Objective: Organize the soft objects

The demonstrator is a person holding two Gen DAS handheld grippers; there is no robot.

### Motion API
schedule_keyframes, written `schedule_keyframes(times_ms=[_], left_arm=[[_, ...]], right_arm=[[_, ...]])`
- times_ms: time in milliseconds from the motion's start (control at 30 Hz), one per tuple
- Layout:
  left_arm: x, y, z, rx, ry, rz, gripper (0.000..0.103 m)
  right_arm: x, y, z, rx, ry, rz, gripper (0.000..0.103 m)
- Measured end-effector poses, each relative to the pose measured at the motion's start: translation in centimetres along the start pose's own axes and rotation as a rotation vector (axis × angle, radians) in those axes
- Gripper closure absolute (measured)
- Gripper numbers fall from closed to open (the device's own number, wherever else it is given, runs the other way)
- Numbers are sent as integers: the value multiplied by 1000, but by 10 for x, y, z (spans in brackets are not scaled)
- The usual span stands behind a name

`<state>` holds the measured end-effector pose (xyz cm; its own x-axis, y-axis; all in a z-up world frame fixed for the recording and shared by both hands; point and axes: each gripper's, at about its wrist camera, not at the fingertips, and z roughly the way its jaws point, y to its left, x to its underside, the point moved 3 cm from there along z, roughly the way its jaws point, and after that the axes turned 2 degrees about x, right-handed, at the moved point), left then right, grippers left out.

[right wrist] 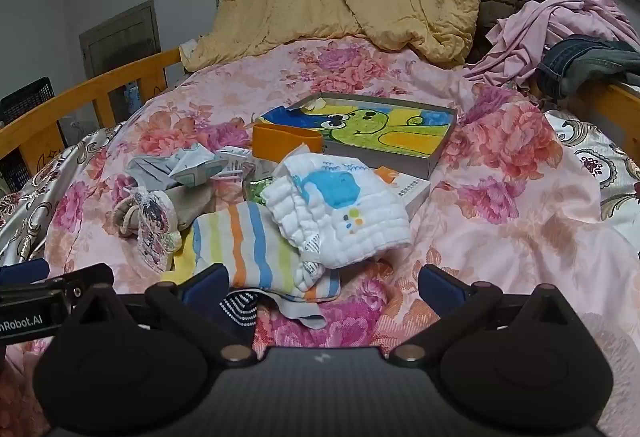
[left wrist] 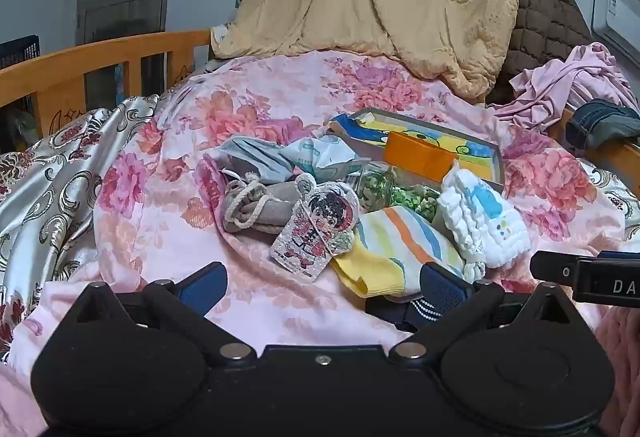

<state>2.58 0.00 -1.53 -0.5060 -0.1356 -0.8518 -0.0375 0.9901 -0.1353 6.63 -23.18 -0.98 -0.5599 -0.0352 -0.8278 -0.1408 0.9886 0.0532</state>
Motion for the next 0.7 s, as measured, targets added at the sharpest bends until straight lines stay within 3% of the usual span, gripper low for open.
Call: schedule_keyframes(times_ms=[700], left_arm=[[2, -5, 0, 40, 3, -19, 1]], right_arm=[[0, -3, 2, -4, 5, 6, 0]])
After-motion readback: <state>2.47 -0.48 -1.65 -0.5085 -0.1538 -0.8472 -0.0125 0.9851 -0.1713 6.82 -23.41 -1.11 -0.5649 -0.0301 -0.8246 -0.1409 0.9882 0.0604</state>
